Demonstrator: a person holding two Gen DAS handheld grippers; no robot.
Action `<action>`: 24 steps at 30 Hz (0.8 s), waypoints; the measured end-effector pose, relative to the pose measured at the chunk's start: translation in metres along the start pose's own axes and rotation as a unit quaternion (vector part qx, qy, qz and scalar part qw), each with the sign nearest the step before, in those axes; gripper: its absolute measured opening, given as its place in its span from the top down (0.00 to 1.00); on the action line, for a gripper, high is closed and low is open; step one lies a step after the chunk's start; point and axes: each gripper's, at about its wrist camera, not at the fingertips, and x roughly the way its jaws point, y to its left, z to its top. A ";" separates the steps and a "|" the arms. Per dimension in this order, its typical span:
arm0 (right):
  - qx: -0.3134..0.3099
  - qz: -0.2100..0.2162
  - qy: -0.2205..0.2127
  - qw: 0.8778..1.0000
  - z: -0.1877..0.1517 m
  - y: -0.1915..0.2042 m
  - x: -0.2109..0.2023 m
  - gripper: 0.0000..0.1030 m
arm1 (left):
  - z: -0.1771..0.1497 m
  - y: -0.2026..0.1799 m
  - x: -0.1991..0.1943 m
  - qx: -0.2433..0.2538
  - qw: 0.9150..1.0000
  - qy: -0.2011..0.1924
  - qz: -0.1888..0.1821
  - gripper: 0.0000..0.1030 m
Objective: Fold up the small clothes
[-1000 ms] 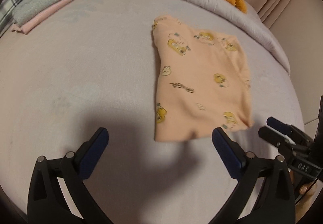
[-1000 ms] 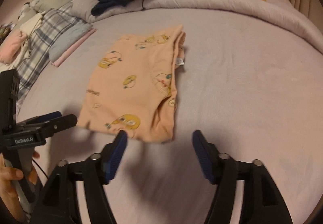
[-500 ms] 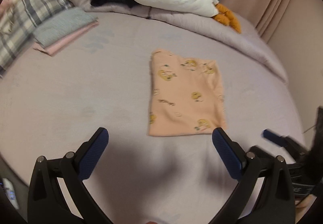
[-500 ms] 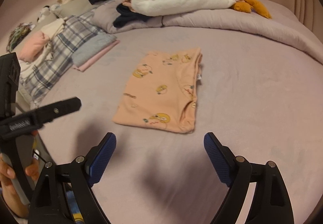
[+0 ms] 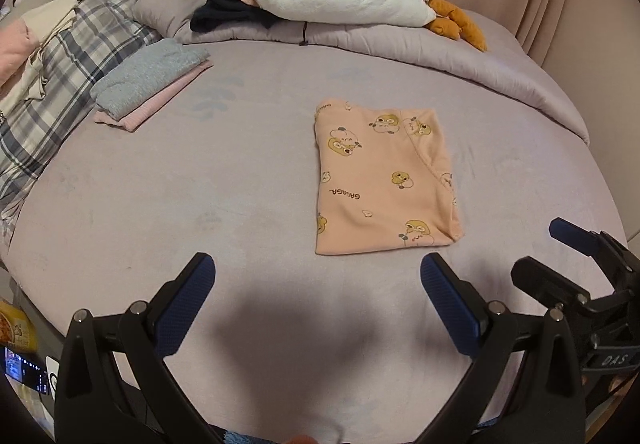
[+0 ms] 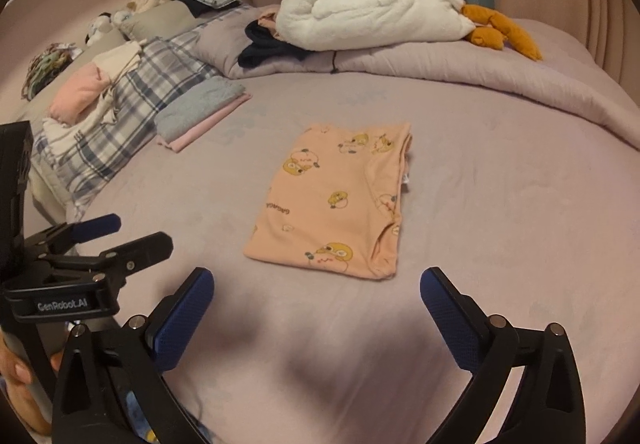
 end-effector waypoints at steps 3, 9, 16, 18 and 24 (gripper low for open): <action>0.004 0.000 0.000 1.000 0.001 -0.001 -0.001 0.01 | -0.001 -0.001 -0.004 0.003 1.000 -0.005 0.002 0.00; 0.005 -0.001 -0.001 1.000 0.001 0.001 -0.002 0.01 | -0.001 -0.002 -0.007 0.003 1.000 -0.007 0.003 0.00; 0.004 0.000 0.002 1.000 0.002 0.003 -0.001 0.01 | -0.001 0.001 -0.006 -0.005 1.000 -0.004 0.006 0.00; 0.004 0.000 0.003 1.000 0.002 0.003 0.000 0.01 | -0.001 0.002 -0.006 -0.006 1.000 -0.005 0.007 0.00; 0.004 0.001 0.004 1.000 0.003 0.002 0.000 0.01 | 0.000 0.002 -0.007 -0.007 1.000 -0.009 0.012 0.00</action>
